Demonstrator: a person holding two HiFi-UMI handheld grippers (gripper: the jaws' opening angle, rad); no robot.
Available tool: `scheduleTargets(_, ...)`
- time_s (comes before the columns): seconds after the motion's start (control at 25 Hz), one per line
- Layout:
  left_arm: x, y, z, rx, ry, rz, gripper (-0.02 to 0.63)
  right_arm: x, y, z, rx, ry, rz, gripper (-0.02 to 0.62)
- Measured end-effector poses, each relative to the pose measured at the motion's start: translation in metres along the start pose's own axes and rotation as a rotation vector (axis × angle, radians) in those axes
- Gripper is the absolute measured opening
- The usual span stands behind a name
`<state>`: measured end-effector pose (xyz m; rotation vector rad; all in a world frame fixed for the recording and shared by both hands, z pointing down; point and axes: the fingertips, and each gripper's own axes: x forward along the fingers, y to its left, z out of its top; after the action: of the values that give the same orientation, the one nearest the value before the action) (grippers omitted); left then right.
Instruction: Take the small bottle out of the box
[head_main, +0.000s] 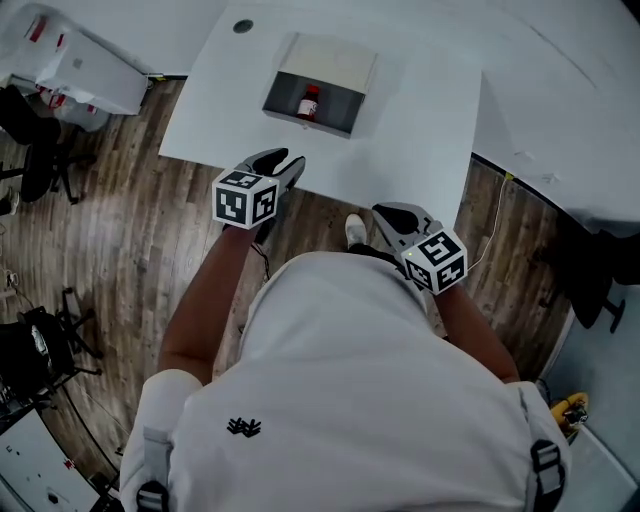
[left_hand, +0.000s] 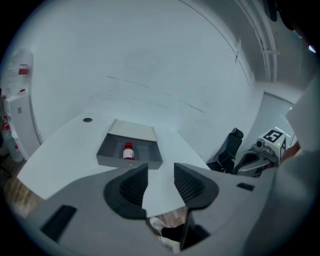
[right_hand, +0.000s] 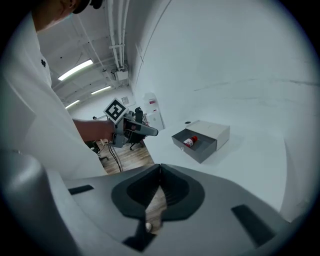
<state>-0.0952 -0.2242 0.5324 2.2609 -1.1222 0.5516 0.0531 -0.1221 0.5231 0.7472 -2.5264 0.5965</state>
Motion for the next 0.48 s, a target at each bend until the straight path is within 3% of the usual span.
scheduleTargets(0.32, 0.061, 0.04, 0.028, 0.011, 0.13, 0.109, 0.214, -0.01, -0.071, 0.004, 0.057, -0.016, 0.0, 0.006)
scheduleTargets(0.48, 0.088, 0.058, 0.033, 0.018, 0.201, 0.166, 0.219, -0.015, -0.096, 0.002, 0.134, -0.027, 0.017, 0.007)
